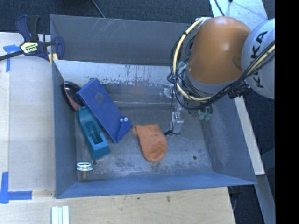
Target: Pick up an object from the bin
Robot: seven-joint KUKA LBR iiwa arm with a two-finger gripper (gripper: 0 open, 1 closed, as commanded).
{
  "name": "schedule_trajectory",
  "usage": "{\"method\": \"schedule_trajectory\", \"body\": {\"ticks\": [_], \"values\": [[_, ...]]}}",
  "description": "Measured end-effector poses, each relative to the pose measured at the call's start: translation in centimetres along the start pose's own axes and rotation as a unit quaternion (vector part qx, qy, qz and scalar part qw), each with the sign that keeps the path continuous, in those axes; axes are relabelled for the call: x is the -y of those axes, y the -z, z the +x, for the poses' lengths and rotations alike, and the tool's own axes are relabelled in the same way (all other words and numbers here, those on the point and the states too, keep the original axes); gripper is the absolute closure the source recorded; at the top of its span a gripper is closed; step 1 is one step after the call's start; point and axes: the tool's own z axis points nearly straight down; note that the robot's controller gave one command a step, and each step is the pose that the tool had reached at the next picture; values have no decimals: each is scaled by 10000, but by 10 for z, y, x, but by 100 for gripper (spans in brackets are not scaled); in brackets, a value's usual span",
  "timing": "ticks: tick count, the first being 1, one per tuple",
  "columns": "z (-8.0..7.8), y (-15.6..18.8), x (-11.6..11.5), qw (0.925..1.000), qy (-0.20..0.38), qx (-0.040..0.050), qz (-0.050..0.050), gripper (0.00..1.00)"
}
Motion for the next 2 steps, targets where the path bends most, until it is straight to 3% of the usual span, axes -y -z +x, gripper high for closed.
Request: {"method": "schedule_trajectory", "body": {"ticks": [2], "values": [[-2,0,0,9999,-101,68,-3,0]]}}
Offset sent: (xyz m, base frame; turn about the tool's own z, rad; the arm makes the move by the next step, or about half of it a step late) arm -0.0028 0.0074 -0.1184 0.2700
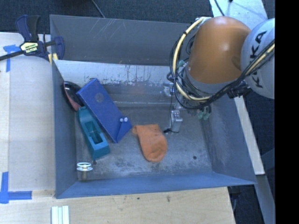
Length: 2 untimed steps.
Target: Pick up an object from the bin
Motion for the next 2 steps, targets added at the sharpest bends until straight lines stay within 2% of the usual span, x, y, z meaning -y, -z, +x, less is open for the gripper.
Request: {"method": "schedule_trajectory", "body": {"ticks": [1,2], "values": [[18,-60,-14,9977,-680,-5,0,0],[38,-91,-30,9976,-686,-57,9,0]]}}
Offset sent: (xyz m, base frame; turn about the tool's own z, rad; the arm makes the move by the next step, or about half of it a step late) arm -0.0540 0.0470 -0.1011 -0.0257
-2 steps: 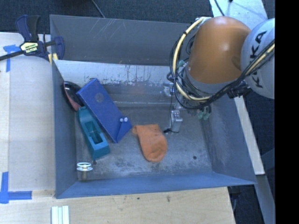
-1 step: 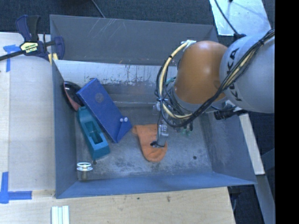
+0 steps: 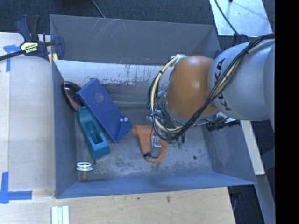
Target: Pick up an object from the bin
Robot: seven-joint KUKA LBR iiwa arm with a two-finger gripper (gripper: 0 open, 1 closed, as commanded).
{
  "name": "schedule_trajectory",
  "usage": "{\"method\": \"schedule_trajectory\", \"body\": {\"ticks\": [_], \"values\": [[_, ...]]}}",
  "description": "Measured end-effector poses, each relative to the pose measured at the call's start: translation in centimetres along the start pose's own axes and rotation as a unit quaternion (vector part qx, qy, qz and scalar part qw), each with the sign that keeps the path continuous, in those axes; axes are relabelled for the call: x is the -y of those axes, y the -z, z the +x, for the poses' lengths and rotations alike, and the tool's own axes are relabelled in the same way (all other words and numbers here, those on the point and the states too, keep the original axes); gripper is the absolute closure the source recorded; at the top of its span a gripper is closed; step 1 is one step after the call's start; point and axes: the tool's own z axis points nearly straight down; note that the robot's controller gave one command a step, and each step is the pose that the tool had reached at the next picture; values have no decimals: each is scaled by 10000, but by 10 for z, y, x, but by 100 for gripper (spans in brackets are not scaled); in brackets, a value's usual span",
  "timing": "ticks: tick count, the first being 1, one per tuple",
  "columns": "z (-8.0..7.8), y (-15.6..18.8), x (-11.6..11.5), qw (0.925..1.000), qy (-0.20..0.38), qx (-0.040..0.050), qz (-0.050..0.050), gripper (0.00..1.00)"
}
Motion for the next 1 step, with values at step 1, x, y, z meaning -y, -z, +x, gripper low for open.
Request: {"method": "schedule_trajectory", "body": {"ticks": [1], "values": [[3,-21,7,9970,775,26,-4,0]]}}
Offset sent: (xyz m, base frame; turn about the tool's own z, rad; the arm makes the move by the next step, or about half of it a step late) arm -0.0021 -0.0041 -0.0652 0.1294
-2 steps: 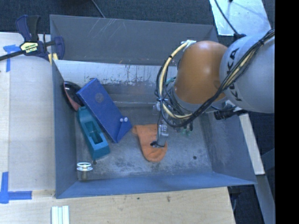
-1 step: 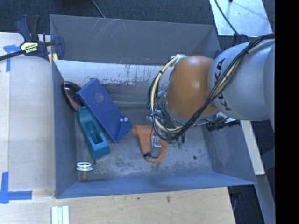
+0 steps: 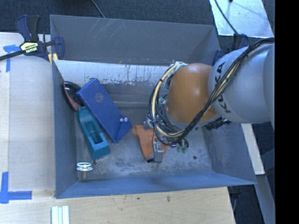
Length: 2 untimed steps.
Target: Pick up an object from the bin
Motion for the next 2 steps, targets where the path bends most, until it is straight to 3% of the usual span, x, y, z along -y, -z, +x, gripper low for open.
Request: {"method": "schedule_trajectory", "body": {"ticks": [1,2], "values": [[-4,-43,-2,9899,-1416,9,-1,100],[-4,-43,-2,9899,-1418,9,-2,100]]}}
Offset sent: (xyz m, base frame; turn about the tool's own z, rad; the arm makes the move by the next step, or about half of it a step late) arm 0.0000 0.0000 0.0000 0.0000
